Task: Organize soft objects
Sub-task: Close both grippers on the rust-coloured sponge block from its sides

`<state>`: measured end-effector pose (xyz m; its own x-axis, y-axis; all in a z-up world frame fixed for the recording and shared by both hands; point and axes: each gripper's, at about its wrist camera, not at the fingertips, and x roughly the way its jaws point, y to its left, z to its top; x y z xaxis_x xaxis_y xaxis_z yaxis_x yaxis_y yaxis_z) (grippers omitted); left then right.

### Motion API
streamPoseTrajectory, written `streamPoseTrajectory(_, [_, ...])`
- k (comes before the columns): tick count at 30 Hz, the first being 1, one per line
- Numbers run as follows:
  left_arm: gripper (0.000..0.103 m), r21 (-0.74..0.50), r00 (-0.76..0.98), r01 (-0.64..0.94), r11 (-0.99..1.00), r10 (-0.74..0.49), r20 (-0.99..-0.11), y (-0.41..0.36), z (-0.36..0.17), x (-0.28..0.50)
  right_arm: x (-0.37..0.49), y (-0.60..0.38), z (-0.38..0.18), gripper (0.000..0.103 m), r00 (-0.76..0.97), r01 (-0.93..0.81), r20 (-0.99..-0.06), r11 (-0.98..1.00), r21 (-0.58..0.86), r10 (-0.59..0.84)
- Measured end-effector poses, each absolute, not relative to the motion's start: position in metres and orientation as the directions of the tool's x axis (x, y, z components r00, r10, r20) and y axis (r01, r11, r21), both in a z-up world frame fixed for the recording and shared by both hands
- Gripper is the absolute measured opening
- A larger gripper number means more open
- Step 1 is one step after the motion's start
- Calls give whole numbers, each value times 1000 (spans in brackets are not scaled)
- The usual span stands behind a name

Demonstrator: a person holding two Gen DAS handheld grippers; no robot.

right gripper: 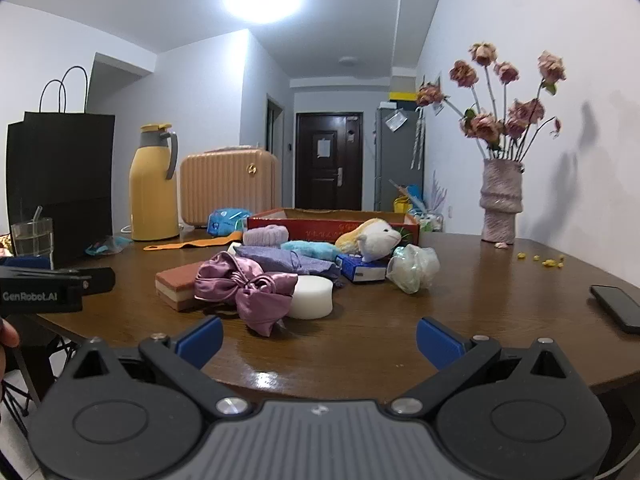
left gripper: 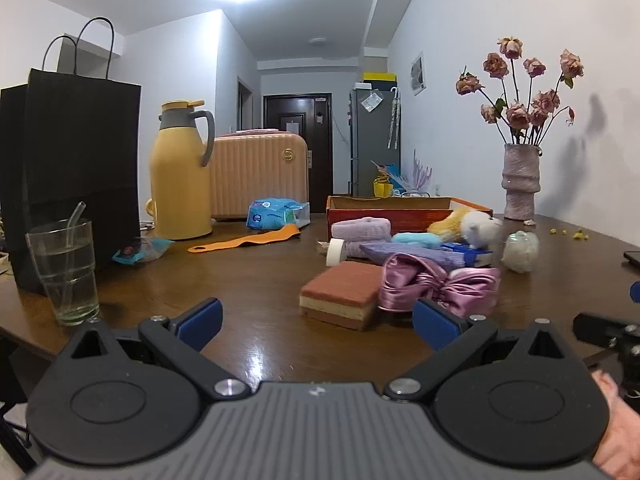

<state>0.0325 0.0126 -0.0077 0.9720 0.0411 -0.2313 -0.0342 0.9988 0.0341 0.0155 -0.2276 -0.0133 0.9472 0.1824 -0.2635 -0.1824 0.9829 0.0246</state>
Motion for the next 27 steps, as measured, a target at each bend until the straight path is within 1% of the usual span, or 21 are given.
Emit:
streamPoseTrajectory(2, [103, 53, 969, -30, 998, 42, -243, 18, -9, 46, 30, -227, -13, 103, 939, -201, -278, 979, 36, 203])
streamPoseTrajectory(5, [103, 50, 957, -83, 995, 93, -274, 29, -10, 70, 50, -224, -9, 101, 903, -302, -291, 949, 93, 316])
streamPoseTrajectory(8, [103, 27, 947, -113, 993, 116, -299, 42, -7, 94, 72, -209, -4, 86, 873, -376, -304, 923, 80, 382])
streamPoseTrajectory(10, [103, 13, 942, -124, 992, 122, -314, 50, -4, 108, 87, -194, -2, 66, 847, -429, -320, 901, 56, 424])
streamPoseTrajectory(11, [103, 6, 938, -125, 992, 120, -325, 53, -3, 114, 97, -186, 0, 60, 822, -470, -333, 881, 60, 462])
streamPoseTrajectory(12, [103, 1, 935, -125, 992, 118, -335, 56, -2, 119, 105, -180, 3, 50, 794, -508, -345, 858, 79, 501])
streamPoseTrajectory(14, [103, -3, 928, -140, 990, 130, -348, 61, -3, 126, 123, -167, 4, 47, 733, -571, -366, 811, 127, 573])
streamPoseTrajectory(16, [103, -17, 914, -164, 986, 145, -378, 67, -5, 133, 141, -152, 0, 39, 672, -606, -420, 779, 161, 610])
streamPoseTrajectory(17, [103, -29, 905, -170, 985, 144, -400, 69, -7, 136, 151, -141, -5, 39, 647, -607, -467, 778, 161, 602])
streamPoseTrajectory(19, [103, -54, 888, -143, 988, 104, -448, 72, -8, 143, 164, -130, -12, 38, 629, -592, -524, 791, 156, 574])
streamPoseTrajectory(21, [103, -72, 879, -123, 990, 75, -470, 72, -9, 148, 177, -133, -11, 40, 646, -561, -523, 810, 168, 556])
streamPoseTrajectory(23, [103, -112, 858, -126, 986, 52, -511, 68, -10, 155, 195, -145, -7, 46, 692, -486, -511, 852, 193, 510])
streamPoseTrajectory(24, [103, -150, 845, -115, 982, 17, -535, 67, -11, 159, 204, -152, -6, 51, 718, -445, -508, 875, 191, 476])
streamPoseTrajectory(25, [103, -188, 835, -98, 977, -22, -550, 66, -12, 162, 213, -156, -5, 55, 741, -407, -505, 894, 188, 443])
streamPoseTrajectory(26, [102, -228, 826, -80, 970, -64, -561, 65, -12, 166, 222, -160, -3, 55, 750, -381, -503, 902, 202, 430])
streamPoseTrajectory(27, [99, -260, 816, -70, 963, -95, -571, 64, -13, 170, 229, -162, -2, 55, 750, -373, -497, 900, 226, 436])
